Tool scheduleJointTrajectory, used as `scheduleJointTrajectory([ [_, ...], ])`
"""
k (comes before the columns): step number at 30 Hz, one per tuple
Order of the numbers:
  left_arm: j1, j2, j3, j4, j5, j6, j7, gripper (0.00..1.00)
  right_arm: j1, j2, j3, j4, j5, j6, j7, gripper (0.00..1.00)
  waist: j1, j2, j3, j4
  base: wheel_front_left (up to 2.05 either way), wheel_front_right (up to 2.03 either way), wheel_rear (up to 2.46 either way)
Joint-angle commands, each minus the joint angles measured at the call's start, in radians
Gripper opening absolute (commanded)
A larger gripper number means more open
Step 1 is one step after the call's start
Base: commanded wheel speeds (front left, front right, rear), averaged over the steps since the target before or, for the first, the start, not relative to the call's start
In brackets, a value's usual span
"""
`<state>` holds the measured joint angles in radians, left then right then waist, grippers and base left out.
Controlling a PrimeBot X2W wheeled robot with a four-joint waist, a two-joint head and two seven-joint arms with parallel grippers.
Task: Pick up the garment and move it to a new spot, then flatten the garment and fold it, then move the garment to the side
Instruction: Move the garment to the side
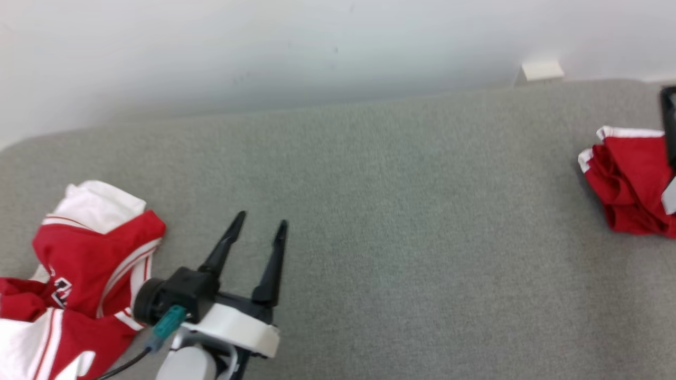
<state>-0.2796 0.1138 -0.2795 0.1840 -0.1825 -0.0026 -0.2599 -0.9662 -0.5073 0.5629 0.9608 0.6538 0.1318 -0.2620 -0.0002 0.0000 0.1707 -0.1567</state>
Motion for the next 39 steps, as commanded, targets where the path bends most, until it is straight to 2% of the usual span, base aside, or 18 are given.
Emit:
scheduleJointTrajectory([
  [1,0.024,0.013,0.013,0.001,-0.006,0.007,-0.003,1.00,0.039,-0.002,0.000,-0.038,0.005,-0.002,-0.002,1.00,0.0002,0.0000,-0.069,0.015,0.00,0.00,0.00],
  [7,0.070,0.037,0.081,-0.009,-0.036,0.045,-0.004,1.00,0.214,0.003,-0.084,-0.278,-0.007,-0.002,-0.003,1.00,0.0002,0.0000,-0.118,0.032,0.00,0.00,0.00],
  [12,0.110,0.042,0.123,-0.010,-0.057,0.066,-0.005,1.00,0.414,0.055,-0.223,-0.453,-0.068,-0.002,-0.002,1.00,0.0002,0.0000,-0.146,0.053,0.00,0.00,0.00],
  [17,0.156,0.028,0.147,-0.029,-0.056,0.074,-0.004,1.00,0.639,0.171,-0.405,-0.647,-0.165,-0.002,-0.002,1.00,0.0002,0.0000,-0.160,0.074,0.00,0.00,0.00],
  [23,0.219,0.002,0.173,-0.056,-0.047,0.081,-0.004,1.00,0.850,0.306,-0.493,-0.812,-0.264,-0.002,-0.002,1.00,0.0002,0.0000,-0.174,0.082,0.00,0.00,0.00],
  [25,0.243,-0.009,0.186,-0.069,-0.042,0.082,-0.004,1.00,0.901,0.342,-0.506,-0.839,-0.261,-0.002,-0.002,1.00,0.0002,0.0000,-0.176,0.080,0.00,0.00,0.00],
  [29,0.279,-0.027,0.198,-0.078,-0.028,0.078,-0.004,1.00,0.957,0.375,-0.495,-0.851,-0.231,-0.002,-0.002,1.00,0.0002,0.0000,-0.180,0.078,0.00,0.00,0.00],
  [39,0.277,-0.052,0.209,-0.057,-0.002,0.057,-0.004,1.00,0.980,0.396,-0.471,-0.850,-0.232,-0.002,-0.002,1.00,0.0002,0.0000,-0.174,0.075,0.00,0.00,0.00],
])
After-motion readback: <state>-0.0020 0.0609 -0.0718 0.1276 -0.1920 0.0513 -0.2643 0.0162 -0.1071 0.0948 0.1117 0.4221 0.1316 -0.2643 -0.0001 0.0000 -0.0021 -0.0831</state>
